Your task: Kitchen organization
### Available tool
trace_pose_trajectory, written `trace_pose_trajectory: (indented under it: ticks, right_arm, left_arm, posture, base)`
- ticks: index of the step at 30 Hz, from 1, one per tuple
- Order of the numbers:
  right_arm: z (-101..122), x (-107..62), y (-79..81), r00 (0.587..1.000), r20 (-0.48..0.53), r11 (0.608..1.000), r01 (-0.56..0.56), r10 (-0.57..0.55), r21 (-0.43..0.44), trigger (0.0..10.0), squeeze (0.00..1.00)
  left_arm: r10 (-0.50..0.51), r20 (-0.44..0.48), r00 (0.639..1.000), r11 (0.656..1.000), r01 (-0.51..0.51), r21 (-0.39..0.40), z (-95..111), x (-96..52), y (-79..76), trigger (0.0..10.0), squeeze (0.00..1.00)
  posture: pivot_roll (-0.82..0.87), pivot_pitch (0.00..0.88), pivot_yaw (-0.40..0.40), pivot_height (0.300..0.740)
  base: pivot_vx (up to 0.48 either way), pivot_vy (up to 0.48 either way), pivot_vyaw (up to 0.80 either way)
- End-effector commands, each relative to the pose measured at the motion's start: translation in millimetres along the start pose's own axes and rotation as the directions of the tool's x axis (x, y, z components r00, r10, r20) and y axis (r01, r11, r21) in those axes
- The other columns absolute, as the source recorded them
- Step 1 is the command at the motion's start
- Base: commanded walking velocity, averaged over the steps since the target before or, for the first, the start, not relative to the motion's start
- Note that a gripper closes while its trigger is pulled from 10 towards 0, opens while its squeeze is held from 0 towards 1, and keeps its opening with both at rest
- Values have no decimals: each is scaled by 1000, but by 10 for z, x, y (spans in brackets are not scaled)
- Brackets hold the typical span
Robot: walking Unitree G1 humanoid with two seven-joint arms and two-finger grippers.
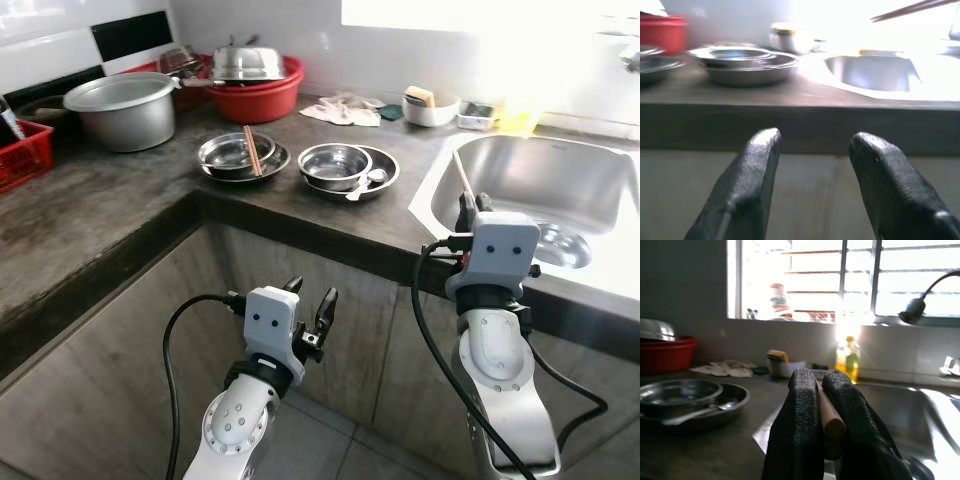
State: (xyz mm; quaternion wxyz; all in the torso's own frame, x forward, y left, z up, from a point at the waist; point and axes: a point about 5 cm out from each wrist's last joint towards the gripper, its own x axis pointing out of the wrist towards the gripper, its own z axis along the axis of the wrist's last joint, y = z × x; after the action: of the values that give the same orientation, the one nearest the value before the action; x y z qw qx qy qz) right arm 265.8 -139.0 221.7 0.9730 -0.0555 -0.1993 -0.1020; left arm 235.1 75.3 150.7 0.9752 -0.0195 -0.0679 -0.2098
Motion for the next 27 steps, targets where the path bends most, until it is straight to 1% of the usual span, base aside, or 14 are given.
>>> trace_pose_trajectory:
  ticks: [1,11,15,20,22,24,27]
  right_arm:
    - [27,-10,-23,1000,-3,1000,10,-10,-4,0,0]
    - [-1,-28,6,1000,-24,1000,-4,4,-7,0,0]
    - [-13,-38,10,1000,-28,1000,-12,12,-14,0,0]
    - [-21,-49,9,999,-32,1000,-14,14,-17,0,0]
    - [-23,-50,7,999,-32,1000,-15,14,-18,0,0]
    - [-30,-41,11,999,-36,1000,-26,26,-18,0,0]
    - [-35,-32,13,999,-38,999,-32,31,-17,0,0]
  left_arm:
    - [-11,5,1000,1000,11,-11,-3,8,-18,10000,0]
    - [-31,-2,1000,999,31,28,-10,28,-29,10000,0]
    - [-45,0,999,998,45,45,-9,27,-35,10000,0]
    - [-48,-4,999,998,49,42,-18,21,-41,10000,0]
    - [-43,-9,999,998,43,39,-21,24,-38,10000,0]
    - [-8,-14,1000,999,8,35,-25,37,-6,10000,0]
    - [3,-13,1000,999,-3,35,-23,37,5,10000,0]
  posture:
    - [38,50,26,740]
    - [39,44,30,740]
    - [39,42,36,740]
    - [40,45,40,740]
    - [45,46,33,740]
    - [48,54,25,740]
    - [49,56,24,740]
  base:
    - [0,0,-781]
    - [0,0,-781]
    - [0,-341,-781]
    - [282,-382,-781]
    - [0,0,-781]
    - [0,0,-781]
    - [0,0,-690]
